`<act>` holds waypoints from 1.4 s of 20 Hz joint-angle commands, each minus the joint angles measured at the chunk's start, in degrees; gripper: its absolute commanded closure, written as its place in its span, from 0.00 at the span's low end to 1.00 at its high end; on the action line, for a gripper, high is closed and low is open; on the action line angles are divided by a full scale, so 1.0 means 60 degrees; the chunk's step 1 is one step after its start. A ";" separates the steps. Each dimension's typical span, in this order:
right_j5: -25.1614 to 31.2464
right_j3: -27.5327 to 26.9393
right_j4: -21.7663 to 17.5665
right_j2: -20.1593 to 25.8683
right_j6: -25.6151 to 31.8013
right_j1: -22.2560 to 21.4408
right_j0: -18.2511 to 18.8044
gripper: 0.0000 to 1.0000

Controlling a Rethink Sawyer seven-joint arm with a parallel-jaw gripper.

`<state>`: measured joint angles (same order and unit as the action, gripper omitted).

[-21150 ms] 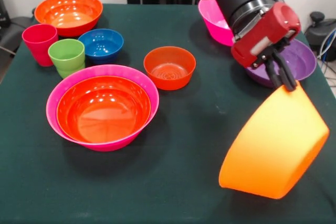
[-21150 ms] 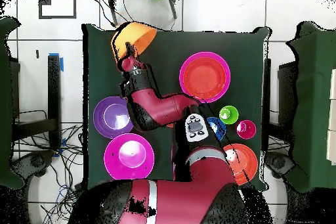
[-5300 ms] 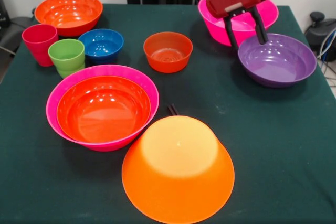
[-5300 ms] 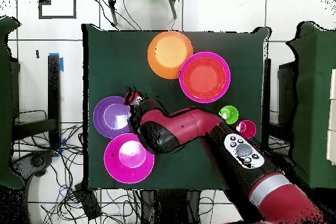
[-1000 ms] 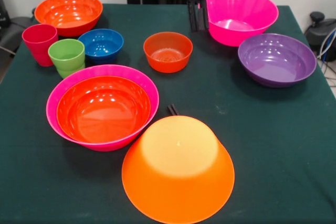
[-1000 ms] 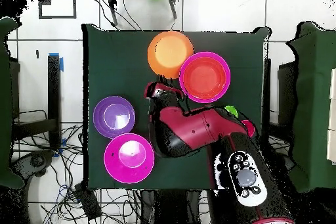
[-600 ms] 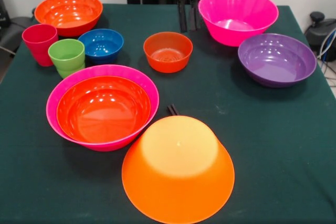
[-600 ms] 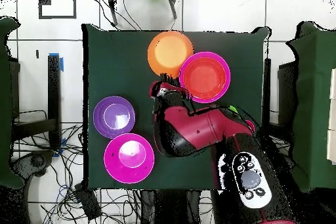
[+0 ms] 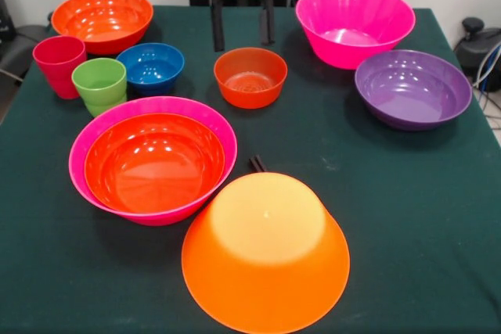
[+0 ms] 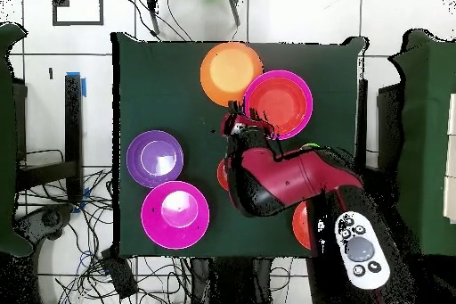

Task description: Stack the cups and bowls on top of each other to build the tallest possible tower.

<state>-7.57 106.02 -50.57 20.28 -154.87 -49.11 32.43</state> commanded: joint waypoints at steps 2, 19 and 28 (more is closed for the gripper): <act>0.0470 -0.0042 -0.1393 0.1074 0.1017 0.0413 0.0355 0.00; -0.0743 -0.0802 -0.2637 -0.0788 0.1246 0.1778 -0.1078 0.00; -0.1886 -0.1470 -0.2130 -0.2731 0.1951 0.2484 -0.1951 0.00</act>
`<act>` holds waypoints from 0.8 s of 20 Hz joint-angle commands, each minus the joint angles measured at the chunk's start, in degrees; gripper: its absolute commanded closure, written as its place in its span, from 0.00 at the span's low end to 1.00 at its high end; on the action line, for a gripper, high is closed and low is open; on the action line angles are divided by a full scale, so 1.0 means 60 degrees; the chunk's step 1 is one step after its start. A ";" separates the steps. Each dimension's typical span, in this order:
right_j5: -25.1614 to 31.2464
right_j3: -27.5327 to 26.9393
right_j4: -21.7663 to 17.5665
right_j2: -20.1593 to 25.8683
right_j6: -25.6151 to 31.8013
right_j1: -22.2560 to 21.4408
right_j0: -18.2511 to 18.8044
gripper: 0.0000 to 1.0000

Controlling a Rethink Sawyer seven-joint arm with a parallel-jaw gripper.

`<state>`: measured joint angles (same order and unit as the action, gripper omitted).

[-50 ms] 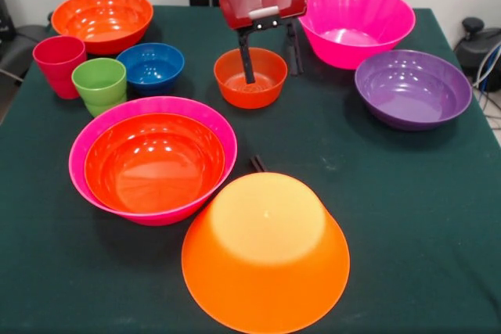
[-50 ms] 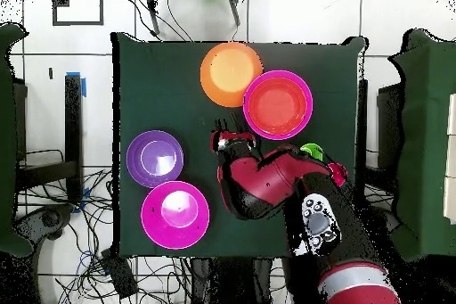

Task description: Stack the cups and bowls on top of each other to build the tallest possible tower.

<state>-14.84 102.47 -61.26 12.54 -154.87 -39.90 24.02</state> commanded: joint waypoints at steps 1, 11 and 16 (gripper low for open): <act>-0.0766 -0.0963 -0.0275 -0.1619 0.1992 0.1025 -0.0648 0.00; -0.1618 -0.1491 0.0530 -0.3237 0.2149 0.1516 -0.1500 0.00; -0.2239 -0.1848 0.1121 -0.3740 0.2235 0.2222 -0.1825 0.00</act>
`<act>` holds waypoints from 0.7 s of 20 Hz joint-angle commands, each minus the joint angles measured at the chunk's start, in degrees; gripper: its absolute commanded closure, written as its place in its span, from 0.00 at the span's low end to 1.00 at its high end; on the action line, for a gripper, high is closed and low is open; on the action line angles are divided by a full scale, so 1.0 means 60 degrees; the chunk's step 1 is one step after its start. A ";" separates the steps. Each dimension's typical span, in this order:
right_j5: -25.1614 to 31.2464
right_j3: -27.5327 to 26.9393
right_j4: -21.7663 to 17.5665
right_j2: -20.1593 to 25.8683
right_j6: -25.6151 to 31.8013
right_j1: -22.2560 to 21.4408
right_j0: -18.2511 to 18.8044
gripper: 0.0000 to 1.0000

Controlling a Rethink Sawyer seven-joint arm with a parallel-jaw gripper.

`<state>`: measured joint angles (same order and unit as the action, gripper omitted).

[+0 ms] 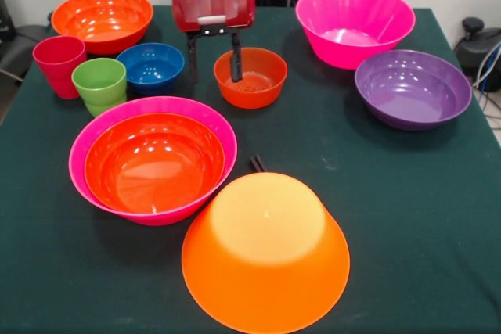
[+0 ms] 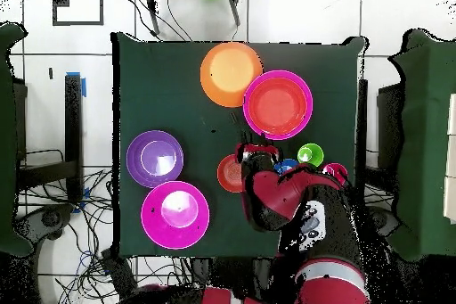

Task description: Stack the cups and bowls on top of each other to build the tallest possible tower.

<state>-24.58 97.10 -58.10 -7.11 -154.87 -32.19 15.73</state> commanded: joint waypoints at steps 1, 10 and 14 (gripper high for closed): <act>-0.0709 -0.1006 0.0678 -0.0551 0.2235 0.1037 -0.0501 0.00; -0.1472 -0.1616 0.1195 -0.0942 0.2150 0.2188 -0.0810 0.00; -0.1610 -0.1796 0.1175 -0.1059 0.1887 0.2467 -0.0935 0.00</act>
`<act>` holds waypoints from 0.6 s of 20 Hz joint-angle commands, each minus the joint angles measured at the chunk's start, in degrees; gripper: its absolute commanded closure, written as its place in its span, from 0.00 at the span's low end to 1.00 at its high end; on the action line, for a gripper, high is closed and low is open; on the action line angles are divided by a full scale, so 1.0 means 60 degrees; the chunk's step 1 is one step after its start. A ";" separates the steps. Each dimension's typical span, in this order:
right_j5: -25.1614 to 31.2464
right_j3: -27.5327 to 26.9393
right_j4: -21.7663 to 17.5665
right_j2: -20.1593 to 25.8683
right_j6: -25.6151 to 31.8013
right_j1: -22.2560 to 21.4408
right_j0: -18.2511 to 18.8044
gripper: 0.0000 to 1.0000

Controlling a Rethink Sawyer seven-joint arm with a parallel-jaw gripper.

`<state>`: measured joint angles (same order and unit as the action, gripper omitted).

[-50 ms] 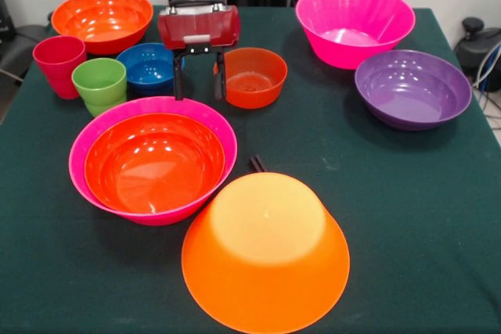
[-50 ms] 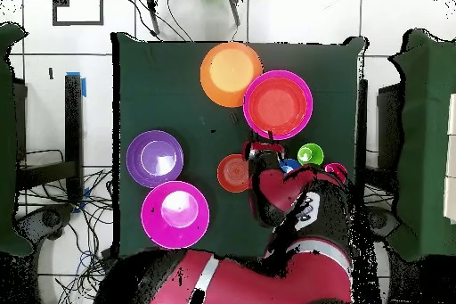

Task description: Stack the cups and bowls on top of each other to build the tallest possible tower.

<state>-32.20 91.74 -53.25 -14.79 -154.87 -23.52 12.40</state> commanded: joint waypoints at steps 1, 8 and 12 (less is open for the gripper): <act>-0.0355 -0.0954 0.0335 0.0199 0.1800 0.1087 -0.0402 0.00; 0.0050 -0.1026 -0.0660 0.0221 0.0624 0.0584 -0.0509 0.00; 0.0402 -0.1090 -0.1919 0.0571 -0.0657 0.0055 -0.0446 0.00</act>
<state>-33.65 89.80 -56.24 -16.62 -154.87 -20.79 10.55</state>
